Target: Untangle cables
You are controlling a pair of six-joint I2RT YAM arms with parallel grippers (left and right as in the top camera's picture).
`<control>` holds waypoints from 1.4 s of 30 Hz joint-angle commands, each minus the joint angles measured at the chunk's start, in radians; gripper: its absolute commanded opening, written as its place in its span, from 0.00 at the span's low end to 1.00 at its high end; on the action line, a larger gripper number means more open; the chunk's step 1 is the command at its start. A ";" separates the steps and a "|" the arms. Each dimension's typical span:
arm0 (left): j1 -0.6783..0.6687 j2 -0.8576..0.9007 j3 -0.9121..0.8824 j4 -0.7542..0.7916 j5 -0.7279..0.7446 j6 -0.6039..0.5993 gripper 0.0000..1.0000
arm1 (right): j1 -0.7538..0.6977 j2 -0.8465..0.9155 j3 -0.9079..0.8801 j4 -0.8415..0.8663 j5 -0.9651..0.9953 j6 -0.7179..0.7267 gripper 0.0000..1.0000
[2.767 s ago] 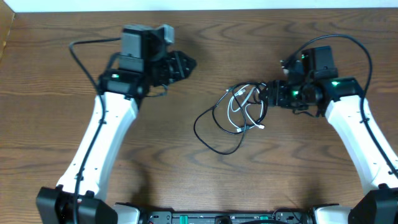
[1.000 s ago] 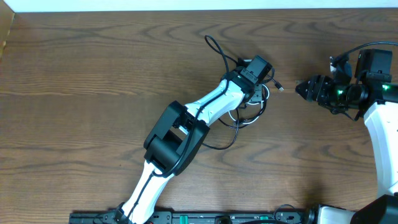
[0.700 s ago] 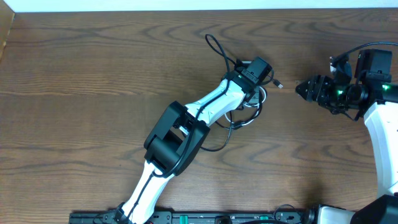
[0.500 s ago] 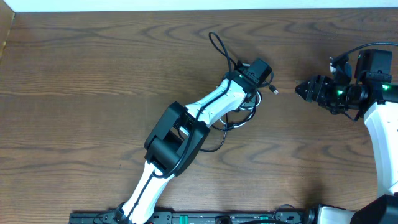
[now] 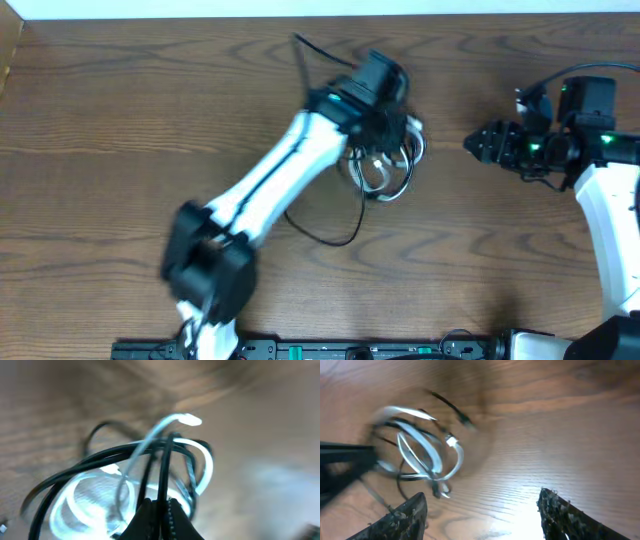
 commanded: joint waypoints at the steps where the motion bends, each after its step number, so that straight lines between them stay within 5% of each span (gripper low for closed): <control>1: 0.042 -0.072 0.012 -0.011 0.159 0.016 0.07 | 0.051 -0.013 0.018 0.022 -0.003 -0.009 0.67; 22: 0.119 -0.101 0.012 -0.068 0.333 -0.013 0.07 | 0.317 0.062 0.018 0.222 0.124 0.149 0.64; 38: 0.130 -0.102 0.012 -0.109 0.337 -0.013 0.07 | 0.320 0.128 0.018 0.275 0.235 0.229 0.59; 42: 0.156 -0.107 0.012 -0.119 0.349 -0.013 0.07 | 0.320 0.128 0.018 0.208 0.392 0.310 0.54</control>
